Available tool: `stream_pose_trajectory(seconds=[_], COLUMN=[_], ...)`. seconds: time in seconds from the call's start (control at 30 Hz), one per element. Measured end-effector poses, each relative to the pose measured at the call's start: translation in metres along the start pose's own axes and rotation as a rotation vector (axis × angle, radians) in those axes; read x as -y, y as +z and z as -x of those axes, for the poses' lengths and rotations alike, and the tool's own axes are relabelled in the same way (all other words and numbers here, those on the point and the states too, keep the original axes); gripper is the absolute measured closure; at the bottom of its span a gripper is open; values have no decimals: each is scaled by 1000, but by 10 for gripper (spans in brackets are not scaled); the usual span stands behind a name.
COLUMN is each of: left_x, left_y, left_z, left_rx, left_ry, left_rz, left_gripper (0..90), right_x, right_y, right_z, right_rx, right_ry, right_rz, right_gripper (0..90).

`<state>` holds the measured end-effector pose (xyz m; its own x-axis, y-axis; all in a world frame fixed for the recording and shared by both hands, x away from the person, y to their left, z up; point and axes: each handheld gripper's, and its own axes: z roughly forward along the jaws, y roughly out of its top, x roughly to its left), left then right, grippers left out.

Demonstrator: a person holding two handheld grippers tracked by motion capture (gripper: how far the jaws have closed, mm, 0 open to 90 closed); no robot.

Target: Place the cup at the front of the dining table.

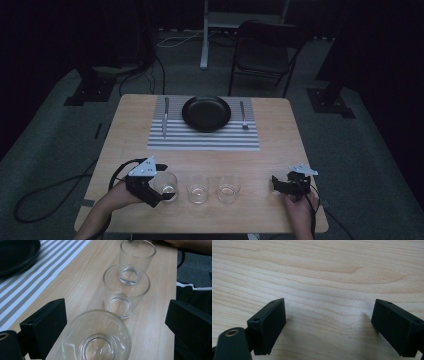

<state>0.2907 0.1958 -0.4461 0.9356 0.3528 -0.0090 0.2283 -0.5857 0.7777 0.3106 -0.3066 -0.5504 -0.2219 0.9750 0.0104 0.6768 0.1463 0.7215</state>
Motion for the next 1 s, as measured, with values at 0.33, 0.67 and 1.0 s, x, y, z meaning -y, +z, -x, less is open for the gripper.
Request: stream_pose_trajectory(seconds=[0.33, 0.67, 1.0], left_x=[-11, -21, -30], left_y=[10, 24, 35], left_z=[0, 3, 5], left_rx=[13, 37, 62], left_ry=[19, 36, 45], left_rz=[-19, -40, -40], left_gripper=[42, 42, 42], right_x=[0, 0, 0], right_y=[0, 0, 0], right_z=[0, 0, 0], right_rx=[0, 0, 0], right_ry=[0, 0, 0], right_rz=[0, 0, 0], right_gripper=[118, 117, 117])
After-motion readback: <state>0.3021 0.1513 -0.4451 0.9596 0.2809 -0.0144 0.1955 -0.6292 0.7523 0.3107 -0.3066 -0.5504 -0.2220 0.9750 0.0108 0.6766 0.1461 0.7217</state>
